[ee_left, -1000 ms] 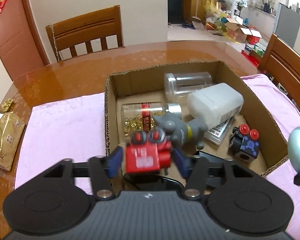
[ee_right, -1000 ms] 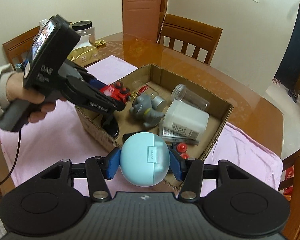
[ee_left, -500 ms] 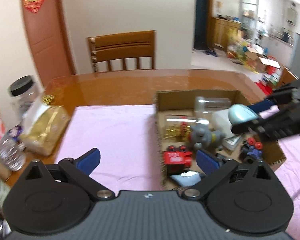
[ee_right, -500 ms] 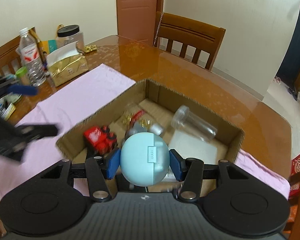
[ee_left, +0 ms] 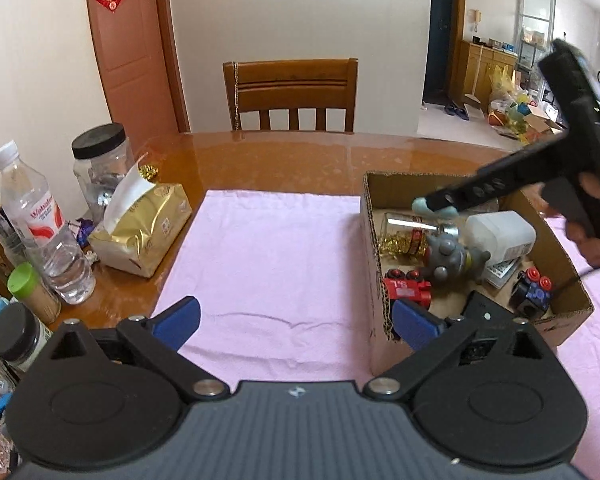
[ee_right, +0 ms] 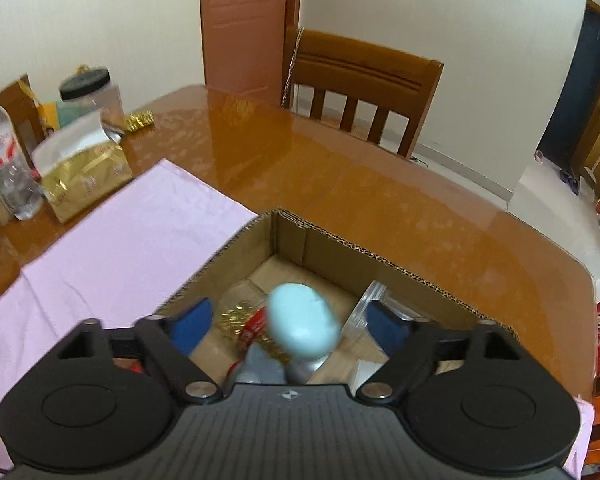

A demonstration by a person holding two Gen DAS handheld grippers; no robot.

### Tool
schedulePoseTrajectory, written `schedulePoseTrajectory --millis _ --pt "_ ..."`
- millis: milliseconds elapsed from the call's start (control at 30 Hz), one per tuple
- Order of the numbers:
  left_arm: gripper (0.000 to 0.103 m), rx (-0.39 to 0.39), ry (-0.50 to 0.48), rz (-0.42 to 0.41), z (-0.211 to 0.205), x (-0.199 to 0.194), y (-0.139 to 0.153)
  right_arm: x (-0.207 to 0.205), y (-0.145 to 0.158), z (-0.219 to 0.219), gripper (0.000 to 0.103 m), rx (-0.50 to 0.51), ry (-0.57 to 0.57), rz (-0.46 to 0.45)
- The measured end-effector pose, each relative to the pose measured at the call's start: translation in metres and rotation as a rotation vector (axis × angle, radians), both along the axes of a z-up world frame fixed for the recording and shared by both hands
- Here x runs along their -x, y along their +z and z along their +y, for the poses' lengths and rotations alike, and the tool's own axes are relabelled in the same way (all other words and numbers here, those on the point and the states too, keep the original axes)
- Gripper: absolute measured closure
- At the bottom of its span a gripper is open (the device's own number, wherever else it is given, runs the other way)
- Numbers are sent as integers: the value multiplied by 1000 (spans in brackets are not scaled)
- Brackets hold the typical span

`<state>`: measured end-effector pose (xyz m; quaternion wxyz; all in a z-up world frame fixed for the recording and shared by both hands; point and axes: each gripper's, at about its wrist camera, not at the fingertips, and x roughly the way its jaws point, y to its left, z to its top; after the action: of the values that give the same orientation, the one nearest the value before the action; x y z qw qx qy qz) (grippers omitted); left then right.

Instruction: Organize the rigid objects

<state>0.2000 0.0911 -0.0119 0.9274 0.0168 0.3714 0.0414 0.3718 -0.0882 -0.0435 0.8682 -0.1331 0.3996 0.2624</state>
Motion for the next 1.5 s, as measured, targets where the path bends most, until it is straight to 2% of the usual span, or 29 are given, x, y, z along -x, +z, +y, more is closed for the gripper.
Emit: schedulePoseTrajectory --millis 133,267,467,567,833,1000,1500 --pt "1 1 -30 0 -11 -7 4 21 13 -11 1 -10 3 3" --pt "1 4 -65 30 -31 -16 9 46 21 -24 0 14 -42 32" --pt "1 12 -77 96 -63 -25 20 90 25 -49 0 135 -258 125" --pt "1 12 -90 116 -76 -25 25 113 27 -66 0 140 -368 165" --pt "1 14 -105 149 -94 -19 36 148 43 -95 0 94 -498 165" --pt "1 -11 -114 164 -100 -18 36 154 51 -103 0 59 -527 153" --pt "1 -18 -108 175 -99 -15 36 155 52 -102 0 54 -536 150"
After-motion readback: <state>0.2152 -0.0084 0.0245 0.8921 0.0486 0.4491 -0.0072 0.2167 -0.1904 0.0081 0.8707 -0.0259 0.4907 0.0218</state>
